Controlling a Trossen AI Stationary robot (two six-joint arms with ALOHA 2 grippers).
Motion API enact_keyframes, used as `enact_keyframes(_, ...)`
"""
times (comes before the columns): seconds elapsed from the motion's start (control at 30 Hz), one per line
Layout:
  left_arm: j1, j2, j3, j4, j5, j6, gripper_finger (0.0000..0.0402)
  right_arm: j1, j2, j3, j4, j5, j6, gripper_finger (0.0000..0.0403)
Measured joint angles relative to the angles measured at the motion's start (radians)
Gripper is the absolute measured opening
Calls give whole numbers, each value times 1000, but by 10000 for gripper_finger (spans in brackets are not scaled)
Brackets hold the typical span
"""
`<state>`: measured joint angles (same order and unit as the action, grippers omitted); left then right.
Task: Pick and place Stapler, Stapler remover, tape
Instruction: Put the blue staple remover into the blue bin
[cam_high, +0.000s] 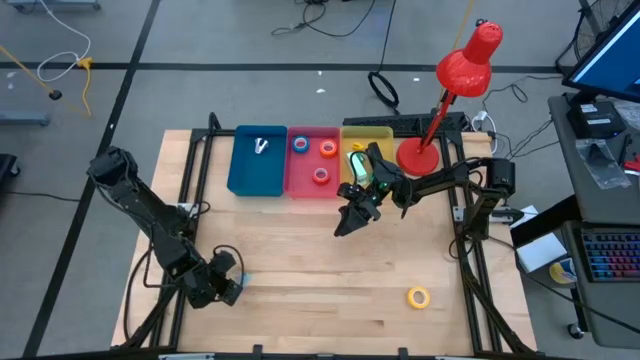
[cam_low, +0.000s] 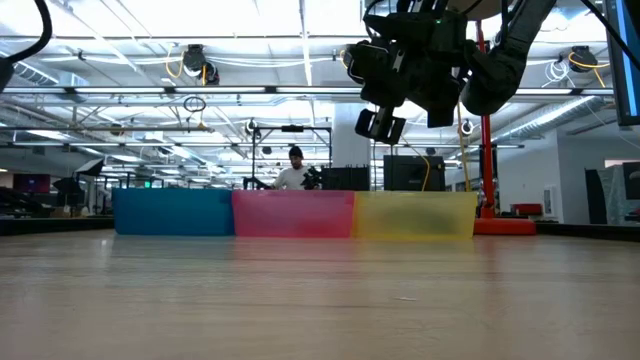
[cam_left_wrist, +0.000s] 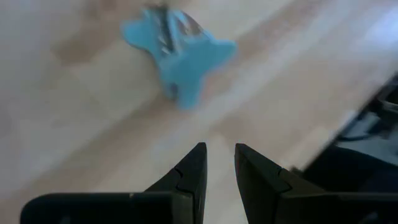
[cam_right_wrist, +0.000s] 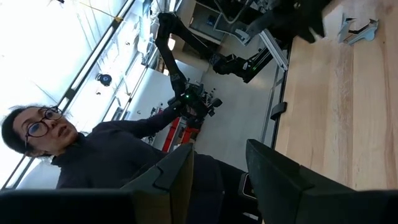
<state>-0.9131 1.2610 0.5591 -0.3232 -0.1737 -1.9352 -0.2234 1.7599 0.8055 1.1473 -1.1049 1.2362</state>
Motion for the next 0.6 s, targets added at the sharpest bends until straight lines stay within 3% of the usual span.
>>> enact_keyframes(0.33,0,-1,0,55,-10,-88,86,0,0,0,0,0,-21,141)
enact_keyframes(0.6,0,3,0,50,-10,-63,86,0,0,0,0,0,-22,141)
